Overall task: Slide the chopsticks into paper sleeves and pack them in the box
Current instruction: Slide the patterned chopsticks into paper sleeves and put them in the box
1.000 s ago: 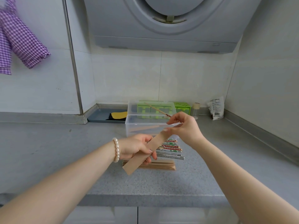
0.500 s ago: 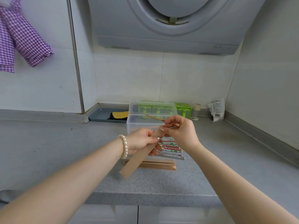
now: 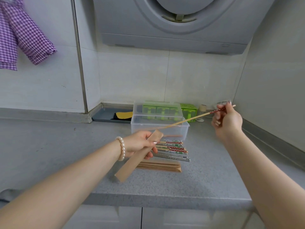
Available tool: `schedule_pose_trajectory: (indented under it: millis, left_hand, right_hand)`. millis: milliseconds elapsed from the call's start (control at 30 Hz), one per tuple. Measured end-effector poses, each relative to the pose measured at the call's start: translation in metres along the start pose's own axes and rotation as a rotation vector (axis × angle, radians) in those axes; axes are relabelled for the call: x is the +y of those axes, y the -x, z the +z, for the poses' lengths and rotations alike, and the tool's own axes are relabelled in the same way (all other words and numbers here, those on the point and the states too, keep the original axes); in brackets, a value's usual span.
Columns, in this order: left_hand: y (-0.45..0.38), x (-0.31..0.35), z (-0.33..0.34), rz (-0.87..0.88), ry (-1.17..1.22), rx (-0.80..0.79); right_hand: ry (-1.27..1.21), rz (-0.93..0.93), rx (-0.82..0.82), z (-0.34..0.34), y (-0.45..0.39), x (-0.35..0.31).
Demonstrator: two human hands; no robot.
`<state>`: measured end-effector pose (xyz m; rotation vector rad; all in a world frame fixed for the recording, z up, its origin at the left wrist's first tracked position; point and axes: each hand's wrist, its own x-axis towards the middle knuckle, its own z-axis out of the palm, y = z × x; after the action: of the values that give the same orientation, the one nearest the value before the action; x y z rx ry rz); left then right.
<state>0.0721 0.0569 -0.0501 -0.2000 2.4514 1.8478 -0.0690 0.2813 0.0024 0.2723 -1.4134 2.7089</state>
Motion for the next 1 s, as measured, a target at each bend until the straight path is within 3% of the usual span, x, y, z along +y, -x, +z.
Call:
schedule_pose_trajectory:
  millis: [167, 500, 1000]
  left_hand:
    - [-0.002, -0.002, 0.002, 0.009, -0.024, -0.032]
    - [-0.003, -0.005, 0.004, -0.004, -0.013, -0.008]
    - [0.0, -0.005, 0.004, 0.042, -0.053, -0.036]
  right_hand:
    - [0.186, -0.131, -0.059, 0.001, 0.01, 0.003]
    - [0.268, -0.28, -0.145, 0.014, 0.027, 0.005]
    - [0.217, -0.152, -0.161, 0.009, 0.011, 0.006]
